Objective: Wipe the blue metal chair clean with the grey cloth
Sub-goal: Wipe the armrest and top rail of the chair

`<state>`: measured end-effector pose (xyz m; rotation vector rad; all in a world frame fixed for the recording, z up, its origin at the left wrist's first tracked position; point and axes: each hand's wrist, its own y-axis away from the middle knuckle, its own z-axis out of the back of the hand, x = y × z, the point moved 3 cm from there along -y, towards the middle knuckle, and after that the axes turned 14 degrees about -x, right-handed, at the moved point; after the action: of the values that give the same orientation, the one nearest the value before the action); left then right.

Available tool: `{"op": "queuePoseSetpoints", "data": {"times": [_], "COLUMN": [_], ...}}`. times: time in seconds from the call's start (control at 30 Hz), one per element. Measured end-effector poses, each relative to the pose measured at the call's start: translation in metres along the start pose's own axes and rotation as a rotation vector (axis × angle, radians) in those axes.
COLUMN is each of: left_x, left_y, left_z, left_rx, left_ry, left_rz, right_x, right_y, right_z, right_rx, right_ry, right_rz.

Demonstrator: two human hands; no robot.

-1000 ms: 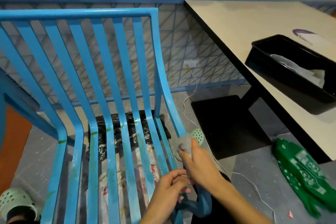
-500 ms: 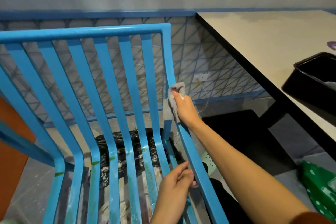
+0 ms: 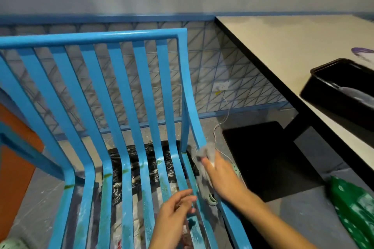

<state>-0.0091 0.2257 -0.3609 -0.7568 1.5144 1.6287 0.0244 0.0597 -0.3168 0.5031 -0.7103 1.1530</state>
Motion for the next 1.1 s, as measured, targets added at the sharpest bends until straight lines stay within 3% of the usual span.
{"op": "queuePoseSetpoints", "data": {"times": [0.1,0.2,0.27,0.4,0.53,0.73,0.9,1.1], "left_x": [-0.006,-0.008,-0.006,-0.002,-0.006,-0.064,-0.164,-0.325], "left_y": [0.010,0.022,0.032,0.051,0.051,0.010,-0.047,-0.101], "left_z": [0.005,0.003,0.002,0.001,0.004,0.012,0.015,0.044], "left_rx": [-0.017,-0.009,-0.001,0.008,0.012,-0.024,-0.134,-0.492], "left_ry": [-0.018,-0.053,-0.065,-0.081,-0.132,-0.282,-0.440,-0.566], "left_rz": [-0.052,-0.094,-0.108,-0.138,-0.161,-0.351,-0.665,-1.244], "right_x": [-0.024,-0.029,-0.023,-0.018,-0.018,0.003,0.036,0.075], "right_y": [0.054,0.097,0.125,0.159,0.137,0.019,-0.081,-0.183], "right_z": [0.006,0.007,0.012,0.022,0.019,-0.008,-0.028,-0.026], "right_rx": [0.013,0.058,0.109,0.104,0.094,0.025,-0.129,-0.320], "right_ry": [0.231,0.292,0.435,0.462,0.461,0.364,0.222,-0.168], "right_rz": [-0.026,-0.036,0.051,0.166,0.166,0.175,0.180,0.291]}}
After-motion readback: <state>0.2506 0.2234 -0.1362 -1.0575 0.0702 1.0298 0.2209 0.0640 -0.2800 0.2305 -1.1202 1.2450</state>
